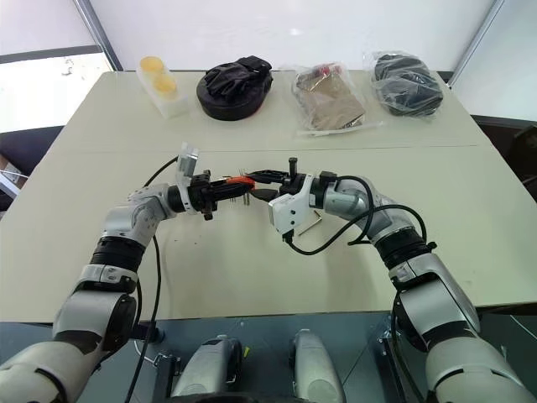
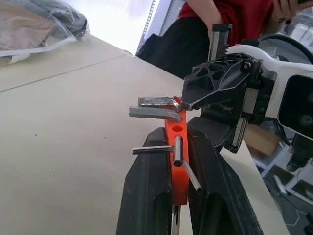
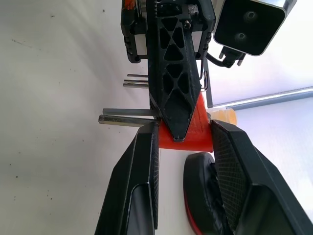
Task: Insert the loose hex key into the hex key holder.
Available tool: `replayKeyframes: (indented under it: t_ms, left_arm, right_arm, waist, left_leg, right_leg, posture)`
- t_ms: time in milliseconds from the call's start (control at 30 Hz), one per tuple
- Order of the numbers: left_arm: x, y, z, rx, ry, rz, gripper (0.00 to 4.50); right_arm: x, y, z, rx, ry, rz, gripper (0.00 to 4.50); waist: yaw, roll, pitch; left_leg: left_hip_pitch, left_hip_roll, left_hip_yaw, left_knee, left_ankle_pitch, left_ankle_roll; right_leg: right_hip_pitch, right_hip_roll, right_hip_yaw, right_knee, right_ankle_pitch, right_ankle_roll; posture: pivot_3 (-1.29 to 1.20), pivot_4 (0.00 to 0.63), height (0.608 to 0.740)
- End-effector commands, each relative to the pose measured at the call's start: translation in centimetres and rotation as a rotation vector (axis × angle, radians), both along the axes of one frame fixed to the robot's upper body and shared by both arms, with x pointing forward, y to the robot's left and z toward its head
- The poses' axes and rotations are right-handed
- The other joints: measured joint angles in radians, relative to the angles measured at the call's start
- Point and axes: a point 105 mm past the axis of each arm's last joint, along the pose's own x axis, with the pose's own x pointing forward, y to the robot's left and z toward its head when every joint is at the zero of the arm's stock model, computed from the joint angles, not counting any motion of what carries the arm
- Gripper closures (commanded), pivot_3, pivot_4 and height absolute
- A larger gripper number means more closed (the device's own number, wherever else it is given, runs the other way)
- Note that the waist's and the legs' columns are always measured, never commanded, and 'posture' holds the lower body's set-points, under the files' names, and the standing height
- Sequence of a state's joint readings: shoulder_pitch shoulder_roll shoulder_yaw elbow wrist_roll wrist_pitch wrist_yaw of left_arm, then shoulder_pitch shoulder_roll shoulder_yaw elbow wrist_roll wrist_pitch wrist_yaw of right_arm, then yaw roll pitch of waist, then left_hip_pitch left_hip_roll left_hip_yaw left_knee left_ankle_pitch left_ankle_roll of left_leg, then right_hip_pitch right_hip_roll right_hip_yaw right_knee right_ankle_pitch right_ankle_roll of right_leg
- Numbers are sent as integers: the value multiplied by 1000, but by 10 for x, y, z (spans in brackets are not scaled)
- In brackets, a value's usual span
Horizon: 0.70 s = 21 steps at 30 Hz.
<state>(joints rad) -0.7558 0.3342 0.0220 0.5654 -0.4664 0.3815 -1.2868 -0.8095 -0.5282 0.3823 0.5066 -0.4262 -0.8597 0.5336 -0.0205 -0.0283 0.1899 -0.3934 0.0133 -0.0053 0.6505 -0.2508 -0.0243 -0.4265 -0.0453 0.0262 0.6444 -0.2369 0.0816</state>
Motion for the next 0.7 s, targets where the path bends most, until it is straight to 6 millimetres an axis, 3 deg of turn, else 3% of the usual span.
replayKeyframes:
  t_ms: [33,67,100,267,333,433,533,600,700]
  left_arm:
    - [7,6,17,-9,-65,56,4491]
    - [7,6,17,-10,-66,56,4491]
    - [7,6,17,-10,-67,56,4500]
    - [7,4,13,29,-109,78,4500]
    - [6,3,6,110,-199,95,4500]
    - [3,-3,13,102,-265,113,4500]
    - [0,-8,17,89,-325,159,4500]
    - [-3,-10,17,91,-353,190,4500]
    - [-4,-11,11,96,-374,238,4500]
  right_arm:
    - [-11,8,8,27,-32,60,3486]
    - [-10,8,9,37,-32,54,3486]
    - [-9,7,9,44,-26,49,2458]
    - [-2,-2,2,8,-21,-13,35]
    - [3,-13,2,45,15,-73,35]
    - [11,-34,9,192,133,-207,35]
    - [20,-64,9,412,409,-432,35]
    - [14,-78,1,514,608,-536,35]
    - [7,-93,-7,653,770,-667,35]
  waist:
    - [0,0,0]
    - [1,0,0]
    - [1,0,0]
    - [1,0,0]
    - [2,0,0]
    - [7,0,0]
    - [10,0,0]
    - [10,0,0]
    - [9,0,0]
  left_leg:
    - [0,0,0,0,0,0]
    - [0,0,0,0,0,0]
    - [0,0,0,0,0,0]
    - [0,0,0,0,0,0]
    - [0,0,0,0,0,0]
    - [0,0,0,0,0,0]
    - [-2,1,-1,1,0,0]
    - [-2,2,-1,2,0,0]
    - [-1,2,-2,2,0,0]
  right_leg:
    - [0,0,0,0,0,0]
    - [0,0,0,0,0,0]
    - [0,0,0,0,0,0]
    - [0,0,0,0,0,0]
    - [0,0,0,0,0,0]
    - [0,-1,0,0,0,0]
    - [0,-2,0,0,0,0]
    - [0,-3,0,0,0,0]
    - [0,-3,0,1,0,0]
  posture:
    - [0,150,740]
    - [0,150,740]
    - [0,150,740]
    - [0,150,740]
    - [0,150,740]
    - [0,150,740]
    - [0,150,740]
    - [0,150,740]
    - [0,150,740]
